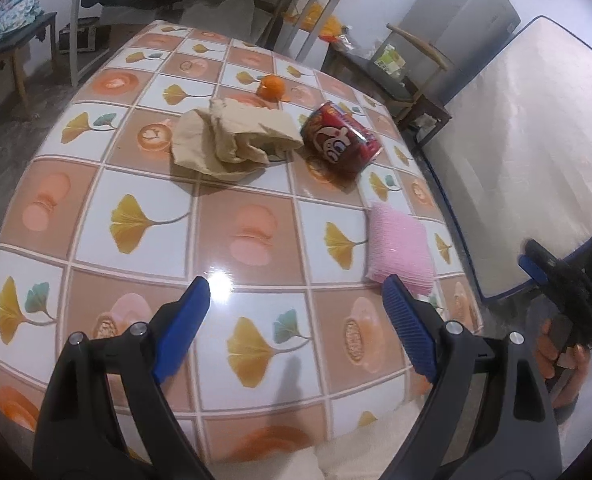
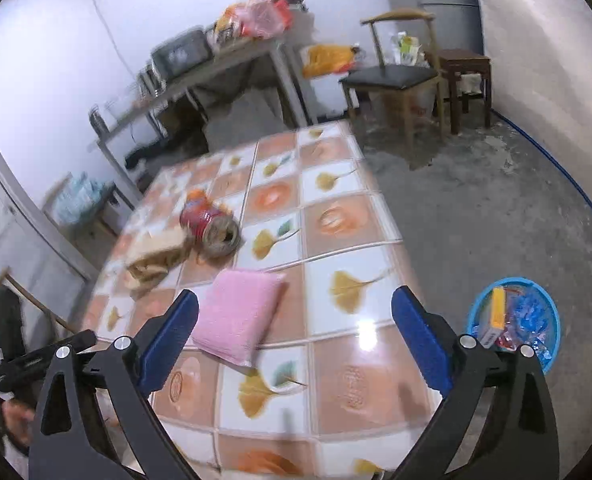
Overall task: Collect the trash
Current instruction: 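Move both tools back over the table toward the pink pad and beige cloth, then grasp the beige cloth with the left tool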
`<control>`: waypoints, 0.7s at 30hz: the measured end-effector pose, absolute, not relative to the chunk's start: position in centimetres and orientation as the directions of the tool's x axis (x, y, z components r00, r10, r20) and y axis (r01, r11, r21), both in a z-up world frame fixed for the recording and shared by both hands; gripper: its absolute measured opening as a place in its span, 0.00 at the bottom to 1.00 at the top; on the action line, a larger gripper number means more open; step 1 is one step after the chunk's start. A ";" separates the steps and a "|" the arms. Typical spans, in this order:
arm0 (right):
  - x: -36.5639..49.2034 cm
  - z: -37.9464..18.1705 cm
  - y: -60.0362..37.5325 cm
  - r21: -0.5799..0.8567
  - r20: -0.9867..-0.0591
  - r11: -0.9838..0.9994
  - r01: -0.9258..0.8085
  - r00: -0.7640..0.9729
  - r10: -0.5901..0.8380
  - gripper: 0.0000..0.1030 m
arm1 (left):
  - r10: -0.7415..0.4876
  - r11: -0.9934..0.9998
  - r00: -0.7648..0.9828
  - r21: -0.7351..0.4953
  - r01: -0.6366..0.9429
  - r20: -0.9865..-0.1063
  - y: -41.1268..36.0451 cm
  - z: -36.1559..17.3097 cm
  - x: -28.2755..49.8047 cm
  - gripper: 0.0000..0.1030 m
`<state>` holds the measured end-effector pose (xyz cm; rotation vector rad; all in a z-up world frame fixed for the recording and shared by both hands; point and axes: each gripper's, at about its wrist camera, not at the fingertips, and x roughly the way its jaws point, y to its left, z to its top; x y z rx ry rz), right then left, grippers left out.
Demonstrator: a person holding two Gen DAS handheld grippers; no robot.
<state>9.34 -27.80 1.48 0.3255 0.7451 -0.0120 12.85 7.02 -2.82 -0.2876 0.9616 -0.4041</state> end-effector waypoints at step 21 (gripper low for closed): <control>19.3 -6.7 -19.5 0.152 -0.846 0.971 0.185 0.532 0.031 0.92 | -0.470 0.862 0.550 -0.492 0.121 -0.690 9.0 -3.3 22.3 0.87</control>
